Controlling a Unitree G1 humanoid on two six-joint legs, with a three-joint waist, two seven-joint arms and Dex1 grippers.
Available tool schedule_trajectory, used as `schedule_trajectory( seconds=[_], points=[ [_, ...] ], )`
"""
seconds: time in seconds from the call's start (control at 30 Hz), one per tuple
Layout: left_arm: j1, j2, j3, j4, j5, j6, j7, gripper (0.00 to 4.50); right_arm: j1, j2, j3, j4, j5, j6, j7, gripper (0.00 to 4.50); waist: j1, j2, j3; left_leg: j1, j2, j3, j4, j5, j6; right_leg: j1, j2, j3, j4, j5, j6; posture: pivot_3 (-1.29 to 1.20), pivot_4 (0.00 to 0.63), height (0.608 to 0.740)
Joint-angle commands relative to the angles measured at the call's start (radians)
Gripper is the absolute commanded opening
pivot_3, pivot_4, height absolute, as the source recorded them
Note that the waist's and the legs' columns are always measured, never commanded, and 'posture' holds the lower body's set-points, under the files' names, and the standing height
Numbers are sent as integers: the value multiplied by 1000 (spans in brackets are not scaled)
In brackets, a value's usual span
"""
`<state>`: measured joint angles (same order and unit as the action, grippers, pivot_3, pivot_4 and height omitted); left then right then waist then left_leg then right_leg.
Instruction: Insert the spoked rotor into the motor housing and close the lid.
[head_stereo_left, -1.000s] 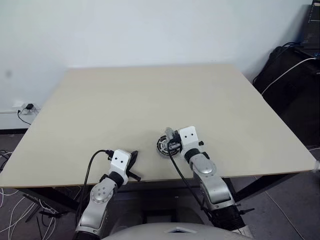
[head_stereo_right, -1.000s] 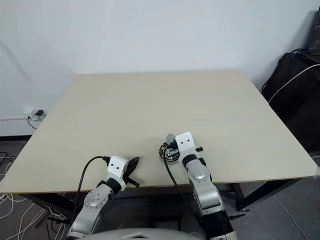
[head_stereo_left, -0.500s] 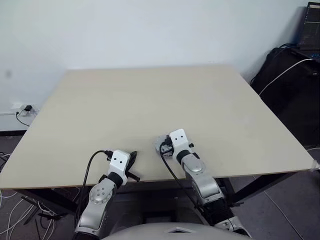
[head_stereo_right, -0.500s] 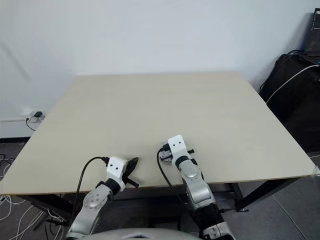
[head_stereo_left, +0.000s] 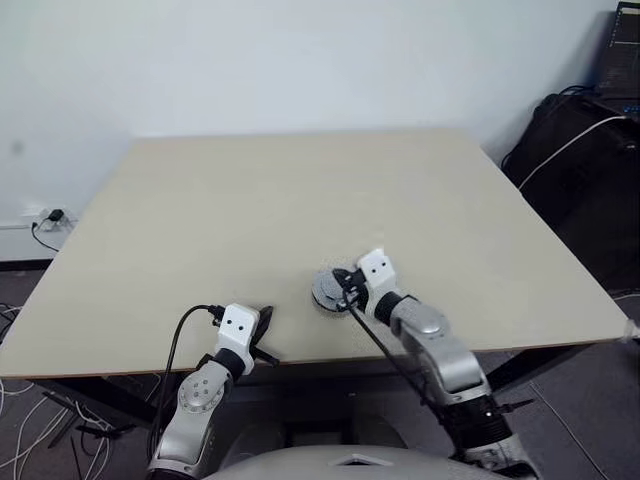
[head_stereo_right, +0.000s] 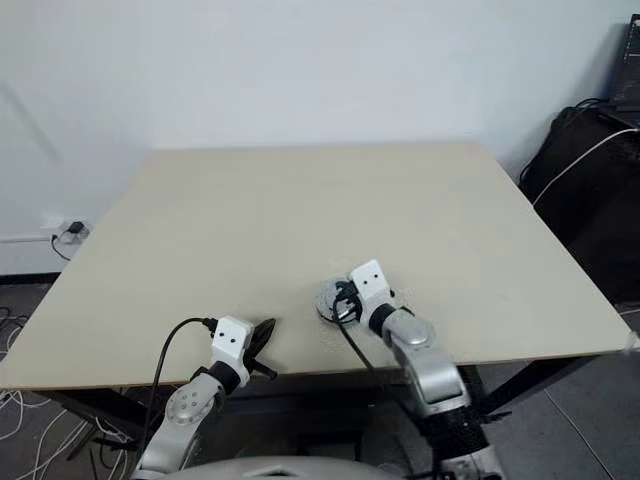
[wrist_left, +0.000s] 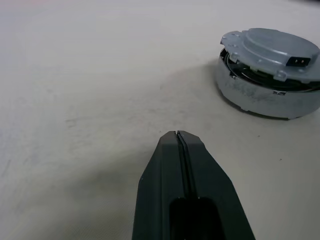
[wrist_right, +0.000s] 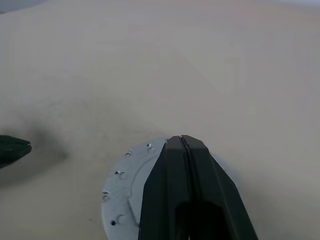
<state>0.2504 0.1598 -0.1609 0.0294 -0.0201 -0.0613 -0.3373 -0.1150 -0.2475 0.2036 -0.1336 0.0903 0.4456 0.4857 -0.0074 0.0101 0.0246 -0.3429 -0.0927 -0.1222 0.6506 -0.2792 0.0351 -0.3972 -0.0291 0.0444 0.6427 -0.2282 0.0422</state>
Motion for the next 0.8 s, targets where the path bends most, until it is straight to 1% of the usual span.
schedule_trajectory(
  seconds=[0.03, 0.07, 0.1, 0.13, 0.37, 0.4, 0.53, 0.67, 0.8],
  points=[
    [-15, -4, -2, -31, -6, -28, -2, 0, -29, -36, 3, -34, 20, -5, 60, 881, 1, -1, 1, 0, 0, 0, 0, 0, 0, 0, 0, 0, 0, 0, 0, 0, 0, 740],
    [-15, -4, -2, -30, -6, -28, -3, 0, -33, -49, 7, -31, 17, -10, 72, 1164, 1, -1, 1, 0, 0, 0, 0, 0, 0, 0, 0, 0, 0, 0, 0, 0, 0, 740],
    [-15, -4, -2, -30, -7, -28, -2, 0, -37, -59, 10, -30, 15, -13, 82, 1571, 1, -1, 1, -1, 0, 0, 0, 0, 0, 0, 0, 0, 0, 0, 0, 0, 0, 740],
    [-15, -4, -2, -29, -8, -29, -2, 0, -39, -64, 11, -30, 14, -13, 87, 1877, 1, -1, 1, -2, 0, 0, 0, 0, 0, 0, 0, 0, 0, 0, 0, 0, 0, 740],
    [-12, -5, -1, -32, -9, -32, 1, 0, -31, -67, 24, -47, 12, -15, 96, 4208, 11, -4, 3, -2, 0, 0, 0, 0, 0, 0, -1, 0, 0, 0, 0, 0, 0, 740],
    [-13, -5, -1, -31, -9, -31, 0, 0, -28, -66, 27, -52, 10, -16, 95, 4480, 13, -5, 4, -2, 0, 0, 0, 0, 0, -1, -1, 0, 0, 0, 0, 0, 0, 740],
    [-19, -4, -3, -29, -8, -30, -2, 0, -9, -83, 48, -87, 15, -13, 124, 4480, 22, -5, 4, -2, 0, 0, 0, 0, 0, -1, -1, 0, 0, 0, 0, 0, 0, 740],
    [-22, -4, -7, -27, -9, -30, -7, 0, 26, -120, 71, -163, 70, 5, 207, 4480, 26, -5, 5, -2, 0, 0, 0, -1, 1, -1, -1, 0, -1, 0, 0, 0, 0, 740],
    [-25, -4, -9, -24, -10, -29, -15, 0, 55, -158, 90, -220, 101, 23, 261, 4480, 28, -6, 5, -2, 0, 0, 0, -1, 0, -1, -1, -1, -1, 0, 0, 0, 0, 740]
  ],
)
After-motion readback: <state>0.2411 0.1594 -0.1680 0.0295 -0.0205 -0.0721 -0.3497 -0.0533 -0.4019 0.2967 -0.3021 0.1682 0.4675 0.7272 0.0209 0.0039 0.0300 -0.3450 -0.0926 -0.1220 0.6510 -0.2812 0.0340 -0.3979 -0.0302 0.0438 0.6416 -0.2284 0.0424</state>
